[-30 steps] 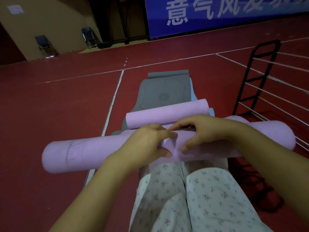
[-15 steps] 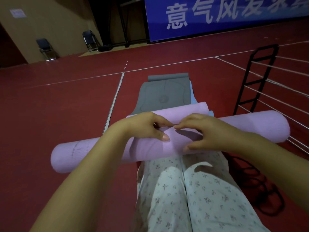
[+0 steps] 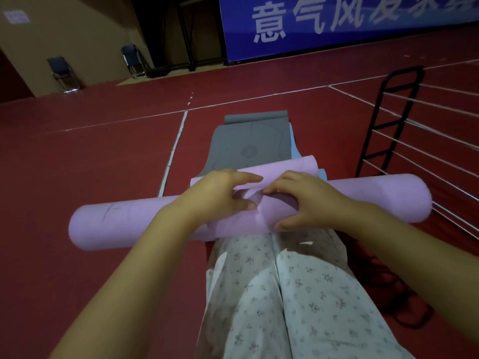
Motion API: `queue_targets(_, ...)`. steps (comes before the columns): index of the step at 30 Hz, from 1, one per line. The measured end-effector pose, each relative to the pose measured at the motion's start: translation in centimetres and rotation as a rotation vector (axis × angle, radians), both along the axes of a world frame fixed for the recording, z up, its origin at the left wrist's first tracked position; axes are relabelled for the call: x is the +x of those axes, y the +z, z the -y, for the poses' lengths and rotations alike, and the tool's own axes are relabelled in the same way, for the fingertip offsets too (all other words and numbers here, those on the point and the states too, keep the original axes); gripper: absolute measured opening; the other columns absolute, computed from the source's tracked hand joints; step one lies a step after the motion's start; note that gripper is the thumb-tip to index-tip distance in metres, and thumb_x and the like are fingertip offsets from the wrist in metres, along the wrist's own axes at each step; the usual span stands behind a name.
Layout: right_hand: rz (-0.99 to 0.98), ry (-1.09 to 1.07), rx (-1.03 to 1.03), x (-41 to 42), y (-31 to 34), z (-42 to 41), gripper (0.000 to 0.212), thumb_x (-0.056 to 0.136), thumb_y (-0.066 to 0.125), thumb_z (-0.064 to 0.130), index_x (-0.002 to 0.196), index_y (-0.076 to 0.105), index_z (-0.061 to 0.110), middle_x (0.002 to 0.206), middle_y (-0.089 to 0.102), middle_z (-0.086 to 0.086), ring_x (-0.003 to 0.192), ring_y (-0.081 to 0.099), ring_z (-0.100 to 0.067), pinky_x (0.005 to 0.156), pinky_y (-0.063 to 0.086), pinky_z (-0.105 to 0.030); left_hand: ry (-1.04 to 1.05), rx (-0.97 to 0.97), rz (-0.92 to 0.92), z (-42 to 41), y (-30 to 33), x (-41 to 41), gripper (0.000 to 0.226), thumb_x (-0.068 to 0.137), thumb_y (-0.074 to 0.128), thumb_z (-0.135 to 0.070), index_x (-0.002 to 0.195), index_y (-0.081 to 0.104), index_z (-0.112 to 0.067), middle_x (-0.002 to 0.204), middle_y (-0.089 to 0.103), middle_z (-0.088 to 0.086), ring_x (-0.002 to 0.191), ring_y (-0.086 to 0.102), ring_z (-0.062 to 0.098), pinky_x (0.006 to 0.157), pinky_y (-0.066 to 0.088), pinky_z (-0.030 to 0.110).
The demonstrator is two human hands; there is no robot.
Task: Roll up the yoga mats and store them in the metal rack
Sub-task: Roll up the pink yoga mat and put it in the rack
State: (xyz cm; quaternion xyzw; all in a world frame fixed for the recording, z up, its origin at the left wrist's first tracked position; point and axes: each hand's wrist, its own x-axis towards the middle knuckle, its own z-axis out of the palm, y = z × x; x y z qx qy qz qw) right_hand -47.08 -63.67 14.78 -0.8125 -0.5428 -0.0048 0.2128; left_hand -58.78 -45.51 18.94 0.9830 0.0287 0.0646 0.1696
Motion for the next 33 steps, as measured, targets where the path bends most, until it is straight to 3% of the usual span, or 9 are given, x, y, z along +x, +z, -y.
queue_targets(3, -0.042, -0.005, -0.001, 0.2, 0.5, -0.2, 0.064, 0.061, 0.079, 0.043, 0.120, 0.058, 0.032, 0.114, 0.056, 0.005, 0.106, 0.053, -0.015, 0.092, 0.044, -0.039, -0.036, 0.052, 0.008, 1.2, -0.1, -1.7, 0.061, 0.077, 0.072, -0.045, 0.132, 0.046, -0.048, 0.130, 0.050, -0.010, 0.122, 0.044, 0.010, 0.107, 0.029, 0.051)
queue_targets(5, -0.071, 0.005, 0.000, 0.4, 0.7, -0.3, 0.061, 0.061, 0.077, 0.041, 0.118, 0.057, 0.033, 0.112, 0.055, 0.006, 0.104, 0.053, -0.013, 0.091, 0.044, -0.035, 0.011, 0.137, -0.037, 1.4, -0.8, -2.2, 0.064, 0.078, 0.069, -0.051, 0.135, 0.040, -0.052, 0.142, 0.039, -0.008, 0.133, 0.032, 0.012, 0.110, 0.020, 0.059)
queue_targets(10, -0.106, 0.007, -0.059, 1.9, 1.4, -0.8, 0.058, 0.070, 0.079, 0.027, 0.123, 0.056, 0.033, 0.114, 0.054, 0.015, 0.102, 0.047, 0.002, 0.082, 0.033, -0.001, 0.029, 0.292, 0.047, 1.5, -3.3, -1.6, 0.066, 0.077, 0.067, -0.050, 0.137, 0.040, -0.048, 0.142, 0.037, -0.001, 0.130, 0.037, 0.022, 0.104, 0.030, 0.042)
queue_targets(14, -0.182, 0.034, -0.153, 3.1, 1.9, -1.8, 0.056, 0.072, 0.077, 0.031, 0.122, 0.054, 0.037, 0.114, 0.053, 0.019, 0.106, 0.049, 0.000, 0.094, 0.041, -0.021, 0.010, 0.244, 0.012, 0.3, -3.4, -0.4, 0.075, 0.067, 0.069, -0.056, 0.137, 0.042, -0.045, 0.137, 0.045, 0.002, 0.125, 0.044, 0.026, 0.101, 0.037, 0.047)
queue_targets(17, -0.200, 0.030, -0.183, 3.9, 1.8, -2.4, 0.058, 0.069, 0.074, 0.042, 0.122, 0.051, 0.043, 0.120, 0.055, 0.013, 0.110, 0.052, -0.006, 0.098, 0.043, -0.033, 0.002, 0.154, -0.006, -0.5, -2.7, 0.5, 0.076, 0.062, 0.071, -0.054, 0.134, 0.048, -0.042, 0.129, 0.052, 0.001, 0.118, 0.050, 0.023, 0.095, 0.042, 0.041)
queue_targets(20, -0.188, 0.009, -0.179, 4.0, 1.4, -2.6, 0.058, 0.074, 0.075, 0.039, 0.127, 0.051, 0.039, 0.126, 0.052, 0.009, 0.115, 0.050, -0.009, 0.101, 0.040, -0.032, -0.013, 0.143, -0.039, -0.9, -2.0, 1.5, 0.067, 0.073, 0.078, -0.035, 0.133, 0.050, -0.039, 0.120, 0.055, 0.001, 0.110, 0.052, 0.020, 0.089, 0.040, 0.029)
queue_targets(23, -0.129, -0.032, -0.085, 3.9, 1.3, -2.0, 0.061, 0.073, 0.076, 0.043, 0.129, 0.052, 0.036, 0.128, 0.045, 0.007, 0.115, 0.047, -0.010, 0.097, 0.037, -0.025, -0.020, 0.124, -0.065, -1.2, -1.6, 2.1, 0.063, 0.076, 0.077, -0.031, 0.133, 0.051, -0.037, 0.118, 0.057, 0.002, 0.107, 0.053, 0.020, 0.080, 0.033, 0.021)
queue_targets(28, 0.153, -0.099, -0.116, 2.8, 0.7, -0.5, 0.072, 0.072, 0.075, 0.048, 0.136, 0.046, 0.035, 0.126, 0.042, 0.002, 0.115, 0.044, -0.018, 0.084, 0.031, -0.028, -0.008, 0.062, -0.150, -2.1, -1.0, 3.0, 0.061, 0.078, 0.076, -0.033, 0.132, 0.050, -0.042, 0.121, 0.062, -0.002, 0.106, 0.055, 0.018, 0.089, 0.041, 0.026)
queue_targets(33, 0.223, -0.125, -0.192, 2.6, -0.3, -0.5, 0.089, 0.066, 0.075, 0.056, 0.141, 0.034, 0.035, 0.130, 0.039, 0.006, 0.121, 0.040, -0.019, 0.096, 0.031, -0.037, -0.002, 0.008, -0.223, -2.6, -0.8, 4.2, 0.060, 0.079, 0.074, -0.033, 0.131, 0.048, -0.047, 0.130, 0.057, -0.006, 0.113, 0.053, 0.017, 0.098, 0.041, 0.031)
